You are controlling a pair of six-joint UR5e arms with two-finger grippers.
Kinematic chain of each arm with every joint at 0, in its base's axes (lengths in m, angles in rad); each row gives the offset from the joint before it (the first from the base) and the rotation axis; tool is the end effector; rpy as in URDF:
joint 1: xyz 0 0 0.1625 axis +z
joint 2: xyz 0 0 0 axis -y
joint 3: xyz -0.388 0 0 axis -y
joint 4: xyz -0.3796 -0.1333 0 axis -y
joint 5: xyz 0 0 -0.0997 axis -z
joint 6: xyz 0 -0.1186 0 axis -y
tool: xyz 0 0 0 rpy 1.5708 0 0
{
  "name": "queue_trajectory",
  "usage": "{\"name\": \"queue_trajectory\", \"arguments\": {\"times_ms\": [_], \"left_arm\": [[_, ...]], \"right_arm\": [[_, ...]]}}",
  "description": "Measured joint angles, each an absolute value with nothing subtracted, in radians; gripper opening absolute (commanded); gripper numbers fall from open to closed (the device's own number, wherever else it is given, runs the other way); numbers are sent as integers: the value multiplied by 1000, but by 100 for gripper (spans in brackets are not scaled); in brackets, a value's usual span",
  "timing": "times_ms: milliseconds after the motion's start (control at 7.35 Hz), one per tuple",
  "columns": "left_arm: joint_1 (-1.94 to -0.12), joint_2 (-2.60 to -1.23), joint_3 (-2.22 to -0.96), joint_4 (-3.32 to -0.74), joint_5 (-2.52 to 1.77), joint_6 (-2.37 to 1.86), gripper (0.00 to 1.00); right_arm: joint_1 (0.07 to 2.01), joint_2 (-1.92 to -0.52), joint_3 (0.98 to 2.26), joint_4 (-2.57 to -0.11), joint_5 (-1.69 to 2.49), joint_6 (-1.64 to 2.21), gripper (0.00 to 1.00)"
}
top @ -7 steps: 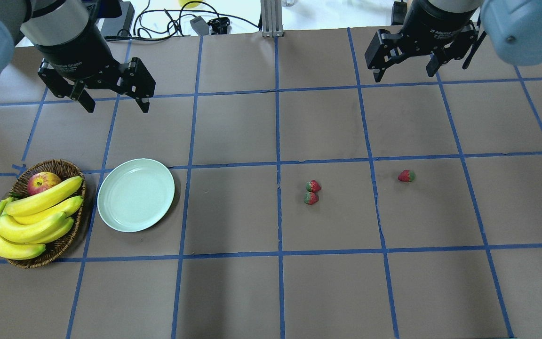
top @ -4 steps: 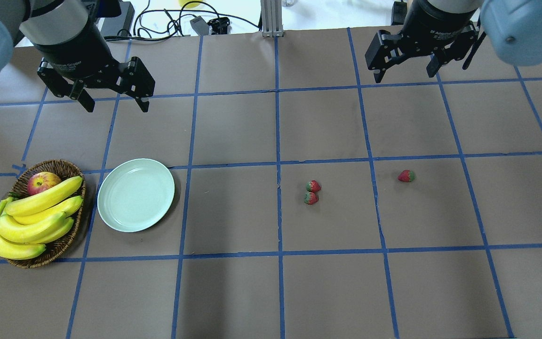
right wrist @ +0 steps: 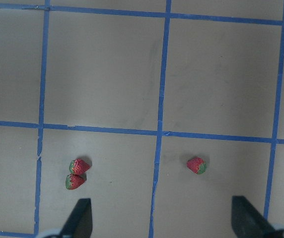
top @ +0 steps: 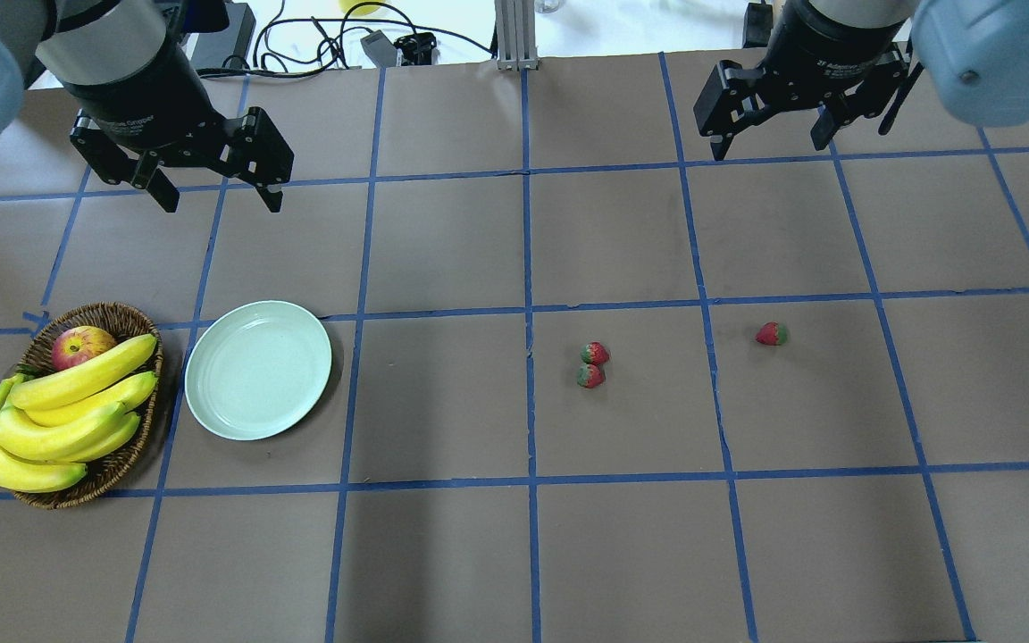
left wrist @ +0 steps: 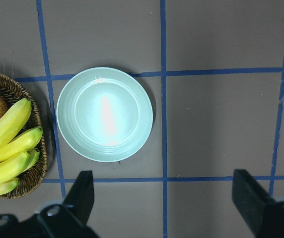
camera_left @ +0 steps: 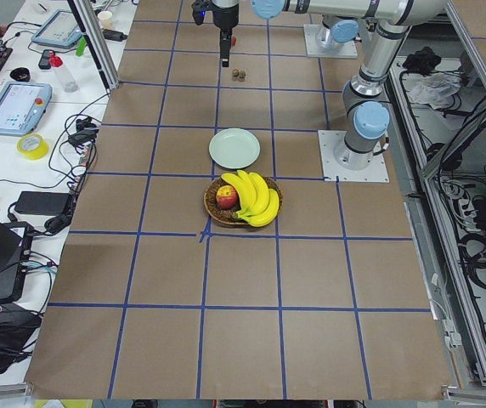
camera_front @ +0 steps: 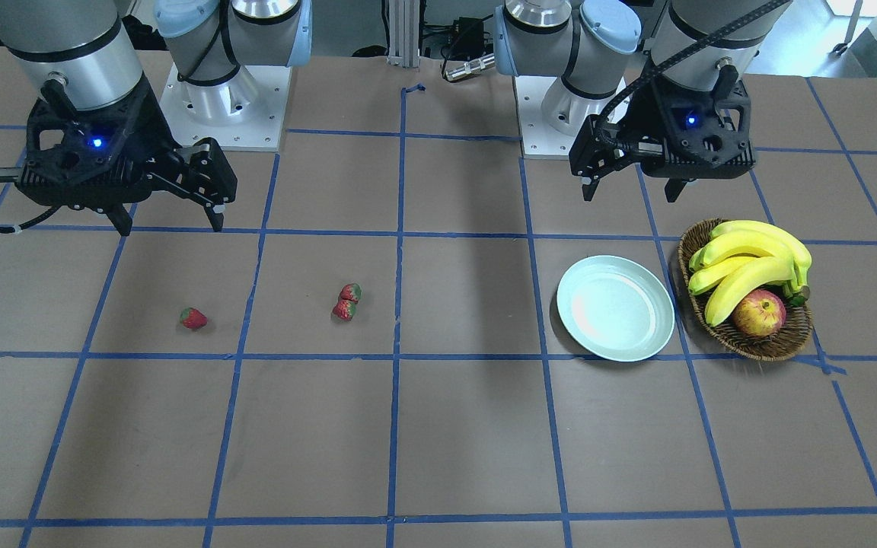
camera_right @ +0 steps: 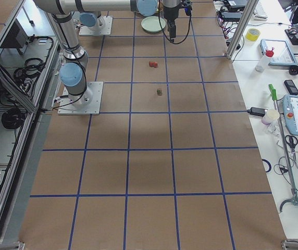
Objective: Collect all strawberries into plate
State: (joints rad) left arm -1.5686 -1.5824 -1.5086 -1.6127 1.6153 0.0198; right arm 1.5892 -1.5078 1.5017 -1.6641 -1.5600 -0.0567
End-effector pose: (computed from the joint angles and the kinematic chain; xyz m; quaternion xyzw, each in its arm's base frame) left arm -0.1270 -0.4846 0.4521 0.0087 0.9997 -0.0041 0.0223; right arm 0.1440 -0.5124 0.4439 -0.0378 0.9980 -0.0498 0.0044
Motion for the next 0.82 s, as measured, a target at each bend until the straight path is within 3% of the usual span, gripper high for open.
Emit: {"name": "queue_trajectory", "arguments": {"times_ms": [817], "left_arm": [[-1568,-1584,-1509,-1612,1614,16,100]], "right_arm": [[1716,-1443,1506,-1670,-1549,91,100]]}}
